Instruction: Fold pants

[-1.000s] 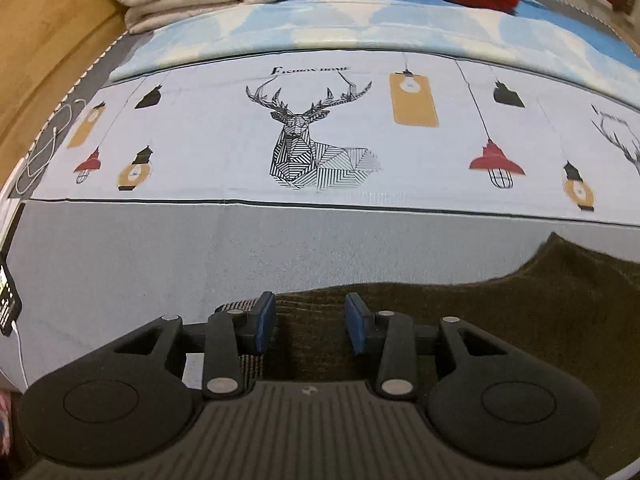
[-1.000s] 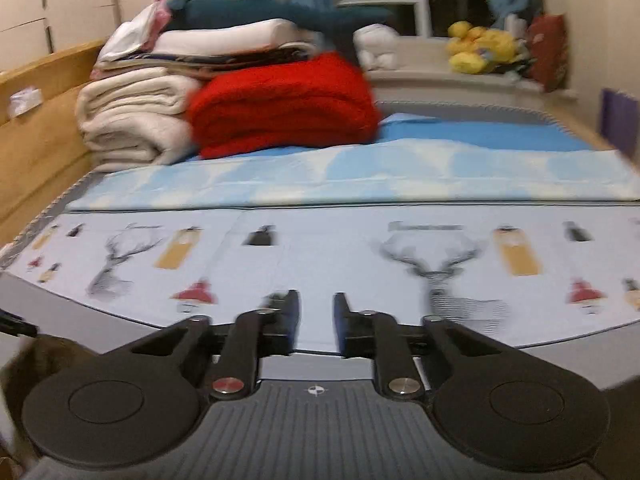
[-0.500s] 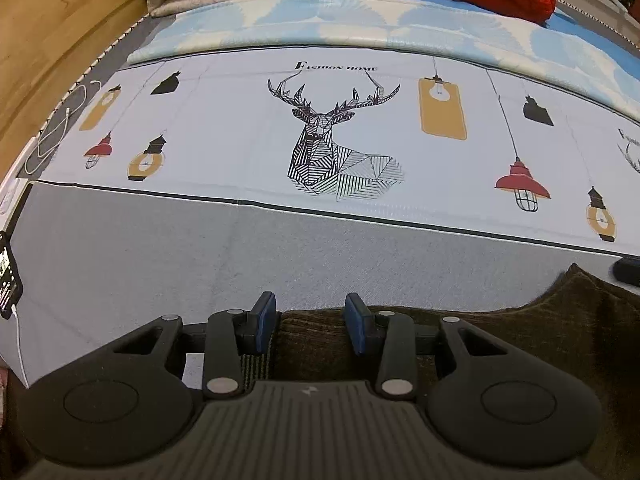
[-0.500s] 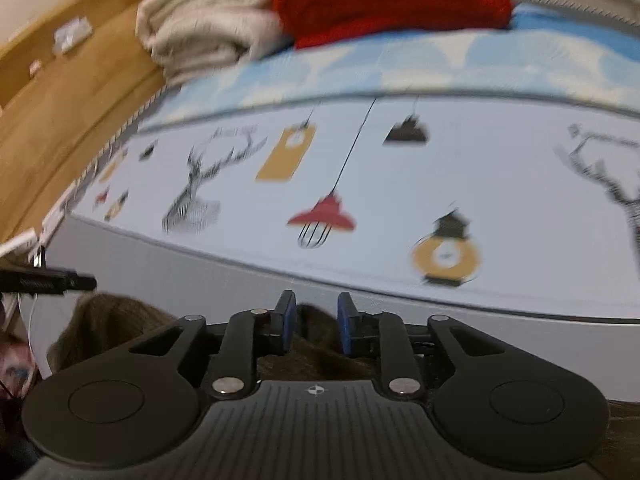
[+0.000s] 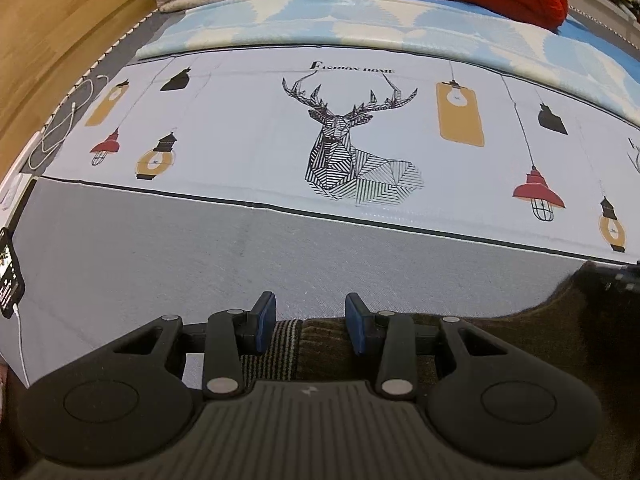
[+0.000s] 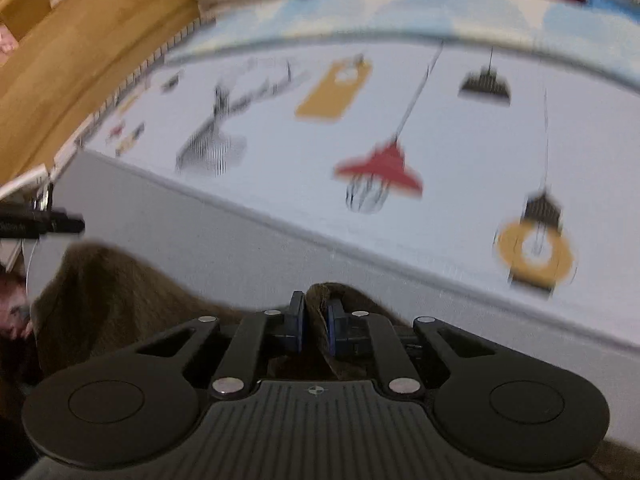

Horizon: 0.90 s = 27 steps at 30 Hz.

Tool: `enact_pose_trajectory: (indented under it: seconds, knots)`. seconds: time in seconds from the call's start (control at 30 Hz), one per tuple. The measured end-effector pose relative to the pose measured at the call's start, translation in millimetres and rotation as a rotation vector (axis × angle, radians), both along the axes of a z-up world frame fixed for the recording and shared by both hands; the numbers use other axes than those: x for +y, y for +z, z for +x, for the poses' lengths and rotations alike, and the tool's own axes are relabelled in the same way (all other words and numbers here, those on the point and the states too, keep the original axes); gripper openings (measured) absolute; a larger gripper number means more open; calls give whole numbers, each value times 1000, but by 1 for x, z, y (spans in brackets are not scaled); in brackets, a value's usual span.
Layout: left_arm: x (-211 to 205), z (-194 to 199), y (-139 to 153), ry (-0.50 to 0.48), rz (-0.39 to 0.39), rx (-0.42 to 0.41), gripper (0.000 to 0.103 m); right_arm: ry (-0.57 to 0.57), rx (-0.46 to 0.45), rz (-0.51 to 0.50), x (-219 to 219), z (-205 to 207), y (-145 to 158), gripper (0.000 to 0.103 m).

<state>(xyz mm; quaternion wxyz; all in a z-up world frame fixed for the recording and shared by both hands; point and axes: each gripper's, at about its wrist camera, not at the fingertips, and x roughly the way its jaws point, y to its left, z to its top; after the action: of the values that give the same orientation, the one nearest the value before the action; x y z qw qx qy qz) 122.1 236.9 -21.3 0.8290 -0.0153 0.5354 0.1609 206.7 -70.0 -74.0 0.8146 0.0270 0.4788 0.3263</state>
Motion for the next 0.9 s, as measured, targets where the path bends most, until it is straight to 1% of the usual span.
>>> enact_pose_trajectory:
  seconds: [0.07, 0.2, 0.4, 0.47, 0.53, 0.57, 0.6, 0.63, 0.67, 0.7, 0.8, 0.9]
  knots:
    - [0, 1, -1, -4, -2, 5, 42, -12, -2, -2, -1, 2, -3, 11]
    - [-2, 3, -3, -19, -4, 9, 42, -3, -14, -63, 9, 2, -14, 11]
    - [-1, 4, -6, -29, -6, 19, 42, -51, 0, -81, 15, 9, -17, 14]
    - [2, 4, -12, -26, 3, 37, 43, -55, -7, -91, 15, 10, -17, 13]
    - [7, 5, -22, -20, 20, 81, 43, -63, 4, -86, 13, 12, -17, 14]
    - [10, 4, -27, -18, 24, 99, 46, -69, 9, -80, 11, 12, -17, 14]
    - [13, 3, -30, -17, 21, 102, 52, -72, 8, -77, 10, 12, -16, 15]
    - [16, 2, -31, -12, 19, 102, 55, -79, -2, -84, 8, 12, -16, 17]
    - [20, 0, -32, 1, 17, 104, 61, -100, -28, -107, 7, 12, -14, 19]
    - [23, 0, -32, 19, 14, 107, 65, -119, -41, -122, 5, 13, -13, 23]
    - [28, -1, -30, 55, -3, 109, 65, -216, -49, -128, -8, 19, -9, 23]
    - [24, 2, -30, 63, 14, 117, 65, -284, -74, -121, -23, 22, 0, 23]
